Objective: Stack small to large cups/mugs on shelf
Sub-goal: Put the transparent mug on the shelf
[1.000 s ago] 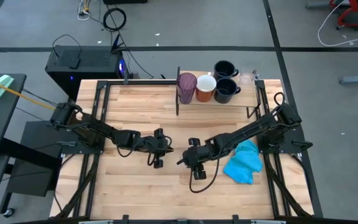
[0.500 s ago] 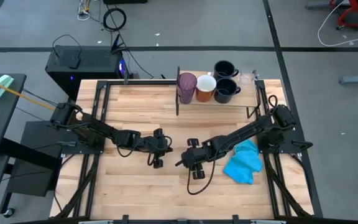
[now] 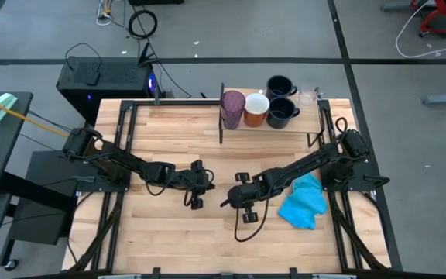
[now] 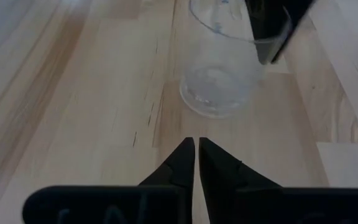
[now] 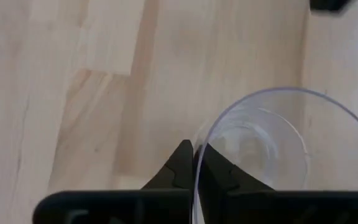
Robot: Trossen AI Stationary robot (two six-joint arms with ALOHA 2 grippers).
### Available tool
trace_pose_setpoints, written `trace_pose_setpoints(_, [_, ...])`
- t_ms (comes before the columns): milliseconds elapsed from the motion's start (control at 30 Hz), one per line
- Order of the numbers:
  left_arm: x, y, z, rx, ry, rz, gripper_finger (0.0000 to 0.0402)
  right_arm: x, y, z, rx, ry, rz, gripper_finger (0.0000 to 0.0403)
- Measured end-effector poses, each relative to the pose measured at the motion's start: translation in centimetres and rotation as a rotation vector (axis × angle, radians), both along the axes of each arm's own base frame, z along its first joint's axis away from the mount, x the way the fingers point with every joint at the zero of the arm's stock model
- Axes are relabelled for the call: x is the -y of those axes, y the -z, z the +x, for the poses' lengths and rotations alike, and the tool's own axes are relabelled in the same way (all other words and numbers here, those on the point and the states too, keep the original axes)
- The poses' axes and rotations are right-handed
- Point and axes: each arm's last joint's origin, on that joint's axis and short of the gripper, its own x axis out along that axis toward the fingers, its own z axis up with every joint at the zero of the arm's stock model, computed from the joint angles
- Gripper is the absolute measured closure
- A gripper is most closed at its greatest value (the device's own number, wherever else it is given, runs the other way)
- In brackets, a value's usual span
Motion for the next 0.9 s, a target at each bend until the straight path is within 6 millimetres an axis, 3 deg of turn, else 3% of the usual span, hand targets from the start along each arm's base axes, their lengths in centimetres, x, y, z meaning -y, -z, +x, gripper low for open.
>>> trace_pose_setpoints(133, [0.0,0.0,0.0,-0.004,0.002,0.004,0.0379,0.3,-0.7,-0.8,-0.041,-0.011,-0.011,0.0390])
trace_pose_setpoints(233, [0.1,0.0,-0.1,-0.009,0.007,0.007,0.0381,0.6,-2.3,-2.0,-0.072,-0.026,-0.021,0.0397])
trace_pose_setpoints(467, [0.1,-1.0,-0.2,0.025,0.021,0.021,0.0374,1.9,-6.9,-6.4,-0.175,-0.100,-0.026,0.0399])
trace_pose_setpoints(733, [0.0,-1.9,-0.6,0.039,0.025,0.024,0.0379,3.9,-10.3,-11.2,-0.302,-0.112,-0.042,0.0401])
trace_pose_setpoints(900, [0.0,-1.9,-0.6,0.039,0.035,0.038,0.0385,5.6,-12.3,-13.4,-0.278,-0.096,-0.071,0.0402])
